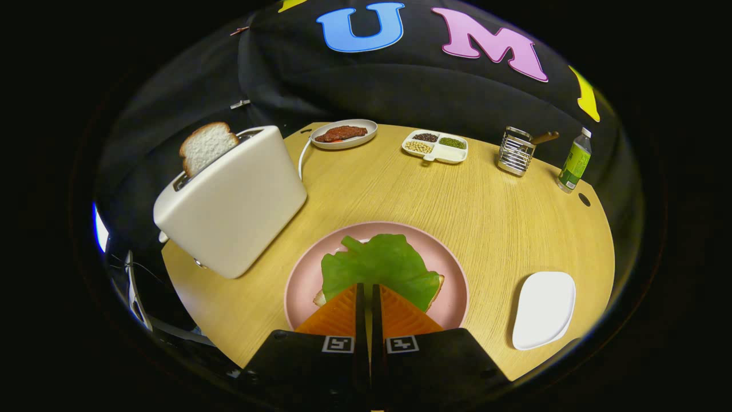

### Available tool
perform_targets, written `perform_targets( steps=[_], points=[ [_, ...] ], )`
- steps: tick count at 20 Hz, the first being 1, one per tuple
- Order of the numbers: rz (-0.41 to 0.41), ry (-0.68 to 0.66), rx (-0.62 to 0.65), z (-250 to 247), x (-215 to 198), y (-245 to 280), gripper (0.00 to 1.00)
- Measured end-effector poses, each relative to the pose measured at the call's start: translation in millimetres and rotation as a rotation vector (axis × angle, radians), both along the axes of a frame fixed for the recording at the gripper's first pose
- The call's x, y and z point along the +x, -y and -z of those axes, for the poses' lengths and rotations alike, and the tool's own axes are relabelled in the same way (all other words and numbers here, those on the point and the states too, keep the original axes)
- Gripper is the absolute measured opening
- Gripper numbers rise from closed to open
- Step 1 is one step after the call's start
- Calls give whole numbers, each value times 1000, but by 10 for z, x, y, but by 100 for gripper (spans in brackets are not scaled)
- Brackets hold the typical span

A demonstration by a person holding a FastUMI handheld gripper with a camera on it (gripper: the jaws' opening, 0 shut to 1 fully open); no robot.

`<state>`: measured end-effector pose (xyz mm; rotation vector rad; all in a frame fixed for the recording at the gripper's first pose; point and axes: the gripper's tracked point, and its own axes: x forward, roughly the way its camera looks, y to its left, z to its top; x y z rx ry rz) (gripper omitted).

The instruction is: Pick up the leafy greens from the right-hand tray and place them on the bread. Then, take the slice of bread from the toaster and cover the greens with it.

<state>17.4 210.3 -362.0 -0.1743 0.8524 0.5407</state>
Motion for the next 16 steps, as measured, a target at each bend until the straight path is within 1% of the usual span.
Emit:
perform_targets(
  steps=[3, 7, 9, 10, 13, 15, 16],
  points=[
    [9, -10, -16, 52, 32, 26, 6],
    [21, -42, -14, 60, 6, 42, 10],
    [28, -43, -16, 14, -9, 52, 16],
    [27, -41, -4, -48, -22, 36, 26],
    [7, -15, 12, -285, -75, -39, 71],
    [-23, 34, 22, -535, -68, -135, 100],
    [-38, 65, 29, -674, -51, -191, 99]
  ],
)
